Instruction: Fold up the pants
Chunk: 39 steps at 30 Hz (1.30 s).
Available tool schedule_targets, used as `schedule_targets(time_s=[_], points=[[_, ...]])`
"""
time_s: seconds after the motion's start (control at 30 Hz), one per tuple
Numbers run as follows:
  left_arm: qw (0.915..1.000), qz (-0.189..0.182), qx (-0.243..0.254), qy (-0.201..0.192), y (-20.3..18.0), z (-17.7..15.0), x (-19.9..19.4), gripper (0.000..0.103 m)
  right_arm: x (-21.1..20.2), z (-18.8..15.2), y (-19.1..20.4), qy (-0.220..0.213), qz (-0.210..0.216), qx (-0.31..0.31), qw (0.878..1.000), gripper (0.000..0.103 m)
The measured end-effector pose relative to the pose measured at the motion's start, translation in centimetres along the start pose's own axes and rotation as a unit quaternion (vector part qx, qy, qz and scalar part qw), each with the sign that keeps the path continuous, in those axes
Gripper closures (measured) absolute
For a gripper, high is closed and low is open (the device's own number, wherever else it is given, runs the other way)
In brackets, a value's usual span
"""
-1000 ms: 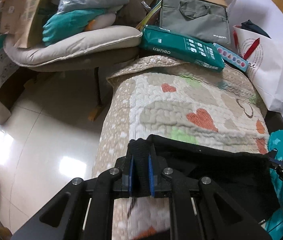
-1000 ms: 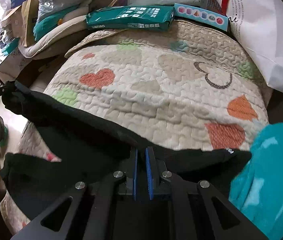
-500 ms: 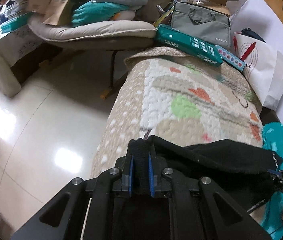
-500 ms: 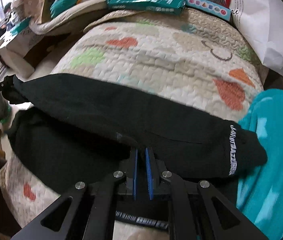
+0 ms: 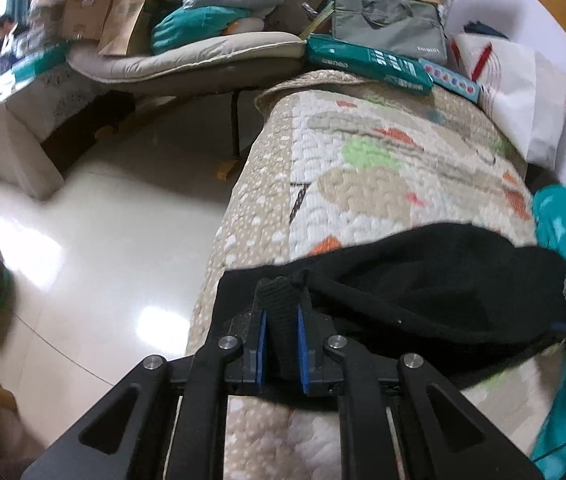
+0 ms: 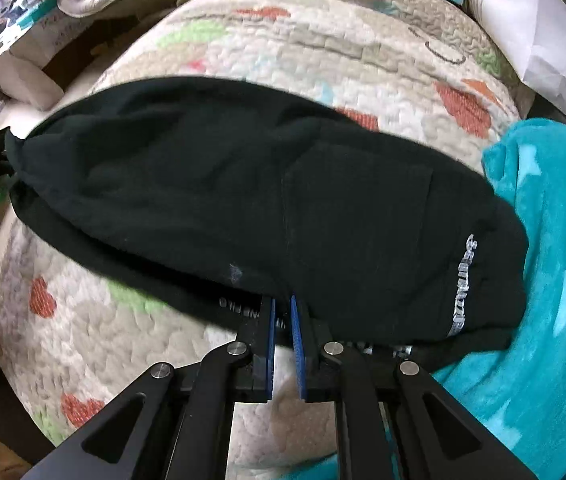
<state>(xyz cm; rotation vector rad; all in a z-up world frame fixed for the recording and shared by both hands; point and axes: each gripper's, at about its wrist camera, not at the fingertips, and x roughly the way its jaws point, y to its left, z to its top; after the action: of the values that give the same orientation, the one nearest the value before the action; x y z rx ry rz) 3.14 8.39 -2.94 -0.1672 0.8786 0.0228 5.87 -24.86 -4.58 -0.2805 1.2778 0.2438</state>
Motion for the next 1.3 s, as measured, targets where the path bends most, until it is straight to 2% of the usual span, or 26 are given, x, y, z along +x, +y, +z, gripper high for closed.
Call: schedule_targets(time_s=[0.1,0.17,0.23,0.33,0.37,0.43,0.47,0.5,0.57,0.67,0.77,0.87,0.93,1.03,1.17,1.23,1.3], points=[[0.9997,0.011,0.022,0.003,-0.4,-1.6,-0.4,0.086,0.7,-0.6,0.1,0.022,-0.003,0.005,1.000,0.094],[0.9996,0.014,0.024,0.005,-0.4,-2.2,-0.8,0.083,1.1,-1.0,0.1,0.034,-0.007,0.006,0.999,0.094],[0.9997,0.016,0.017,0.002,0.0,-2.4,-1.2,0.077,1.4,-1.3,0.0,0.043,-0.010,0.007,0.999,0.094],[0.9997,0.014,-0.018,-0.012,1.2,-2.6,-2.4,0.063,1.8,-1.5,0.2,0.053,-0.008,0.004,0.999,0.094],[0.9993,0.011,-0.031,-0.018,1.6,-2.6,-2.8,0.062,1.8,-1.6,0.3,0.055,-0.006,0.004,0.998,0.094],[0.9974,0.009,-0.063,-0.033,2.6,-2.6,-3.9,0.057,1.7,-1.7,0.3,0.052,-0.002,0.012,0.999,0.087],[0.9957,0.012,-0.081,-0.042,3.2,-2.7,-4.6,0.056,1.5,-1.9,0.2,0.047,0.002,0.017,0.999,0.069],[0.9937,0.018,-0.099,-0.049,3.9,-2.7,-5.2,0.054,1.2,-2.0,0.1,0.040,0.004,0.021,0.999,0.041],[0.9893,0.022,-0.132,-0.059,5.2,-2.7,-6.1,0.053,0.0,-2.2,0.1,0.013,0.001,0.025,1.000,0.024],[0.9789,0.044,-0.188,-0.066,7.4,-2.1,-7.0,0.051,-1.5,-2.0,0.6,-0.008,-0.003,0.014,1.000,0.024],[0.9686,0.062,-0.234,-0.057,8.8,-0.5,-6.7,0.051,-2.4,-0.9,1.7,-0.024,-0.006,-0.005,1.000,0.024],[0.9613,0.060,-0.264,-0.052,9.4,1.5,-5.6,0.051,-3.1,1.0,3.9,-0.049,0.002,-0.032,0.998,0.024],[0.9571,0.054,-0.279,-0.056,9.8,2.7,-4.8,0.051,-3.5,2.8,6.2,-0.073,0.027,-0.059,0.995,0.024],[0.9572,0.068,-0.273,-0.069,10.3,3.1,-4.4,0.051,-4.0,5.3,10.7,-0.120,0.082,-0.120,0.982,0.024],[0.9594,0.108,-0.248,-0.079,11.2,2.0,-3.6,0.051,-2.9,8.4,17.8,-0.133,0.125,-0.200,0.963,0.027],[0.9570,0.092,-0.269,-0.059,12.3,1.6,-2.7,0.050,-1.8,9.9,21.6,-0.135,0.121,-0.247,0.952,0.031],[0.9502,0.065,-0.302,-0.044,13.7,1.2,-2.0,0.051,-0.3,10.6,24.9,-0.133,0.108,-0.291,0.941,0.038]])
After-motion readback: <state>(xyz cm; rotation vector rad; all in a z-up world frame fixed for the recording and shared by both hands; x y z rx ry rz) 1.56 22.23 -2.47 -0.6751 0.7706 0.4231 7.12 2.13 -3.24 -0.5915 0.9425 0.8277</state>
